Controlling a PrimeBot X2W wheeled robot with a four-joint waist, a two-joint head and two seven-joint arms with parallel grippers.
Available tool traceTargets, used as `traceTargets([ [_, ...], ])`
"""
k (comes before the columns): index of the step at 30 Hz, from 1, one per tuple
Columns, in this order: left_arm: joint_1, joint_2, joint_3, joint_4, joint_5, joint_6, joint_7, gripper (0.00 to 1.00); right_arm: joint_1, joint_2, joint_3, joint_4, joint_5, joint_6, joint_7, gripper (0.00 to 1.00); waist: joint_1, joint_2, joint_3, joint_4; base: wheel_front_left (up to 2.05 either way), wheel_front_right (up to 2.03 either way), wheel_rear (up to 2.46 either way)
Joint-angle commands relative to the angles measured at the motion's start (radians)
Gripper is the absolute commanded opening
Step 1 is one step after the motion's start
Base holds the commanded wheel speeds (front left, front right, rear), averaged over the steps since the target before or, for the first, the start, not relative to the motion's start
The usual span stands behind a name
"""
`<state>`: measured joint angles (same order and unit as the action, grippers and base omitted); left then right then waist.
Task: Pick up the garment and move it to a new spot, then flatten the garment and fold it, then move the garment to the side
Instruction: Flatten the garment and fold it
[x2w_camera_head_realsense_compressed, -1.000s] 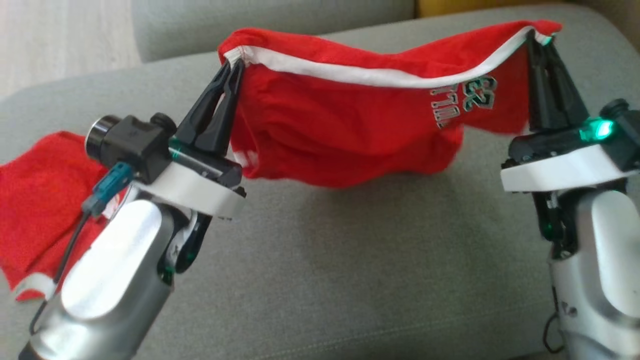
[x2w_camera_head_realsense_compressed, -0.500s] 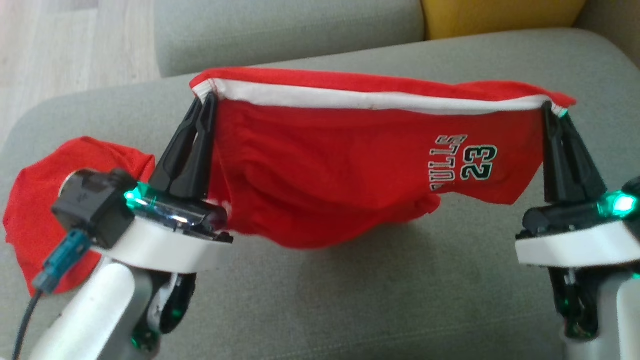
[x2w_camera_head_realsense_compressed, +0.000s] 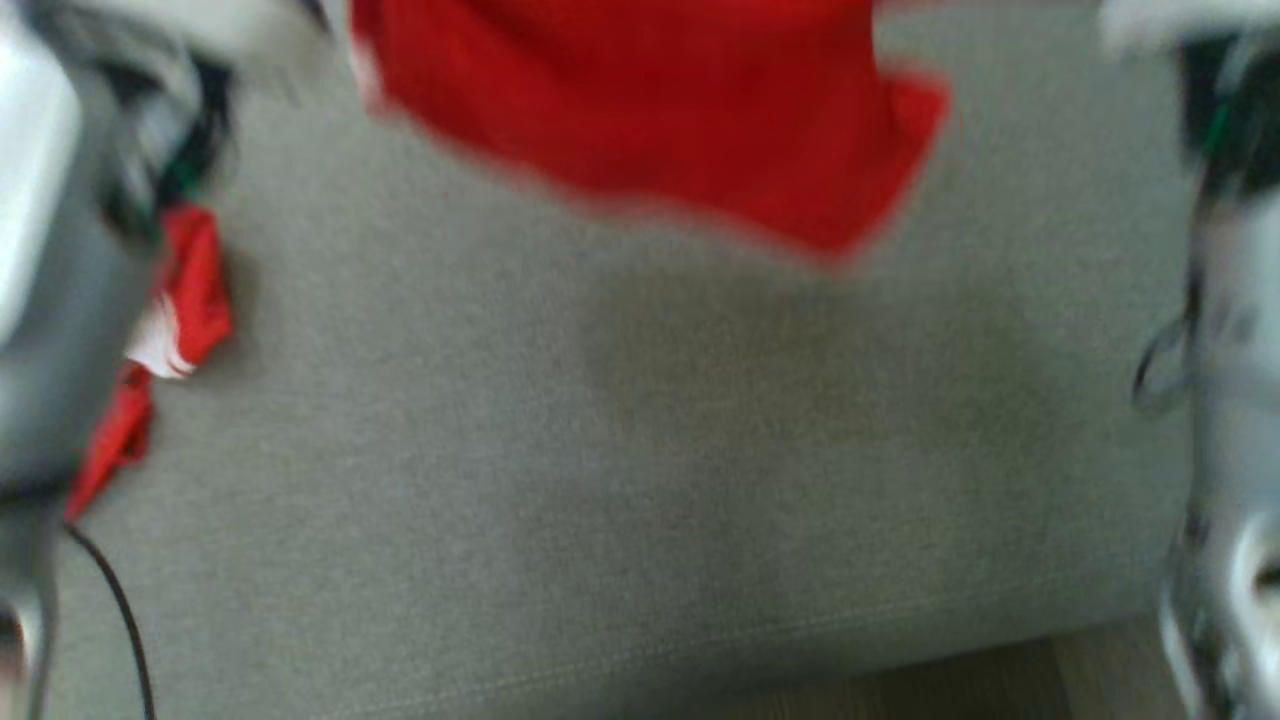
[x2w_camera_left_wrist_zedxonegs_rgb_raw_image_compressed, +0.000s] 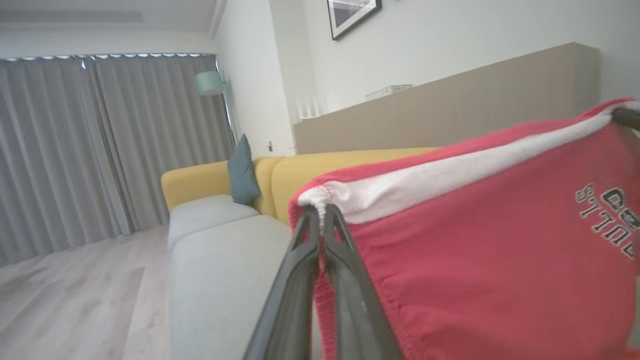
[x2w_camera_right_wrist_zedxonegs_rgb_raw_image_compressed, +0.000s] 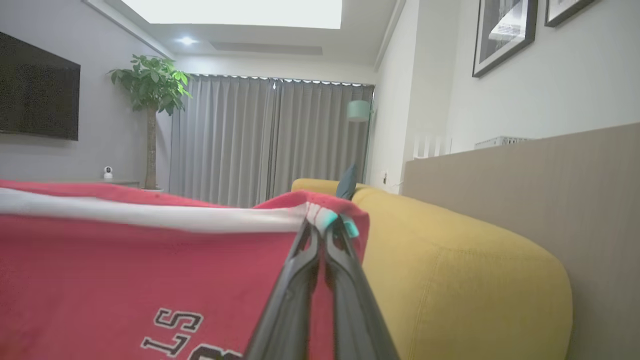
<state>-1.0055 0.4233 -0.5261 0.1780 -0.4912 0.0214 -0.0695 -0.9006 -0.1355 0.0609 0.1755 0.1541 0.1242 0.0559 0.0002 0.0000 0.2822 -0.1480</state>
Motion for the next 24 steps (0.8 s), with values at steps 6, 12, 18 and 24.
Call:
traceTargets([
  [6, -0.357, -0.058, 0.075, 0.257, 0.039, -0.043, -0.127, 0.00, -0.373, -0.004, -0.034, 0.275, -0.071, 0.007, -0.180, 0.00, -0.0002, 0.0000, 0.174, -0.005, 0.00, 0.00, 0.00],
  [12, -0.409, -0.141, 0.070, 0.402, 0.045, -0.075, -0.186, 0.00, -0.440, 0.015, -0.071, 0.454, -0.103, 0.007, -0.293, 0.00, -0.0002, 0.0000, 0.214, 0.015, 0.00, 0.00, 0.00],
  [18, -0.257, -0.182, 0.043, 0.420, 0.081, -0.110, -0.192, 0.00, -0.310, 0.015, 0.003, 0.570, -0.062, 0.007, -0.313, 0.00, -0.0002, 0.0000, 0.227, 0.036, 0.00, 0.00, 0.00],
  [24, -0.003, -0.186, 0.043, 0.389, 0.111, -0.131, -0.192, 0.00, -0.119, -0.018, 0.108, 0.648, 0.034, 0.007, -0.316, 0.00, -0.0002, 0.0000, 0.183, 0.056, 0.00, 0.00, 0.00],
])
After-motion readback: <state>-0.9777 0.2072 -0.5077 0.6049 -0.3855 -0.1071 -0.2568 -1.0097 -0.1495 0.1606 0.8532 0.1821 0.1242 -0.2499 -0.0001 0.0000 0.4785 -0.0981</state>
